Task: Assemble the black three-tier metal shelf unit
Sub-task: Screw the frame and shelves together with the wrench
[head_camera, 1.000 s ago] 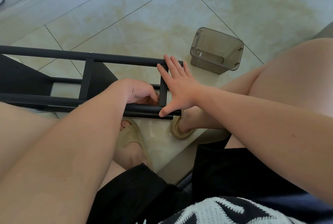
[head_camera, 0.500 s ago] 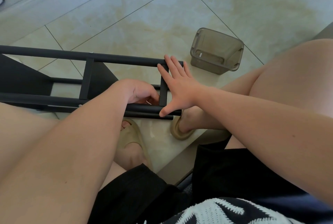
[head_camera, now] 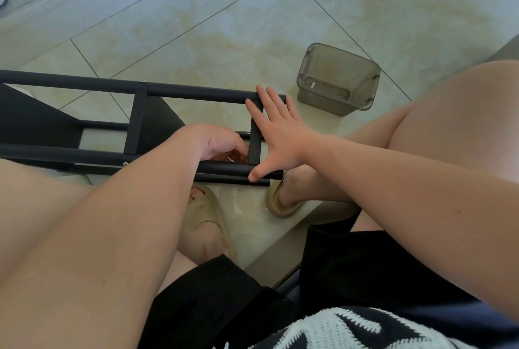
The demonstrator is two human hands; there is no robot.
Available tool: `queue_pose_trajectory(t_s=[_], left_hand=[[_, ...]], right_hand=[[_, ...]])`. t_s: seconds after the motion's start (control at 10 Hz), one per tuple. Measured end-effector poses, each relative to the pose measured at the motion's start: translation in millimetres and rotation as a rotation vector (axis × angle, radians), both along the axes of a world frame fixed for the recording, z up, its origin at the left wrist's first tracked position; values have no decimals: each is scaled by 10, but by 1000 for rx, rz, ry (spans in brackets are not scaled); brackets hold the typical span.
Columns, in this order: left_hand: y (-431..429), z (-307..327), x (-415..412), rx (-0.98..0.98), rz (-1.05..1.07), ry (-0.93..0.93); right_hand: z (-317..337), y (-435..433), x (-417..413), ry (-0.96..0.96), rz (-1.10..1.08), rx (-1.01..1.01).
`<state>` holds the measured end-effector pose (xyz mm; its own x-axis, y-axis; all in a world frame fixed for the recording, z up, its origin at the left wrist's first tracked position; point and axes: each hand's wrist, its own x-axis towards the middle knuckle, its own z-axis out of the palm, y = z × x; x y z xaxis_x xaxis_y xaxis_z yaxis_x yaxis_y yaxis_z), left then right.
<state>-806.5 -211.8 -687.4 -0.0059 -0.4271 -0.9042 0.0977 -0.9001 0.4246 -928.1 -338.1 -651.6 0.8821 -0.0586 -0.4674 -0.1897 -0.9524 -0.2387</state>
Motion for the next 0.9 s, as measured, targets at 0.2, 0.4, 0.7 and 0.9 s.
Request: queue_pose_trajectory(t_s=[0.2, 0.4, 0.7, 0.9], left_hand=[[-8, -11, 3, -33, 2, 44], [15, -14, 24, -4, -11, 18], [-2, -15, 3, -30, 1, 48], [-7, -73, 32, -7, -32, -12]], right_hand=[[-5, -1, 1, -3, -2, 4], [2, 7, -4, -3, 1, -1], [5, -7, 2, 0, -7, 9], [5, -5, 3, 0, -8, 7]])
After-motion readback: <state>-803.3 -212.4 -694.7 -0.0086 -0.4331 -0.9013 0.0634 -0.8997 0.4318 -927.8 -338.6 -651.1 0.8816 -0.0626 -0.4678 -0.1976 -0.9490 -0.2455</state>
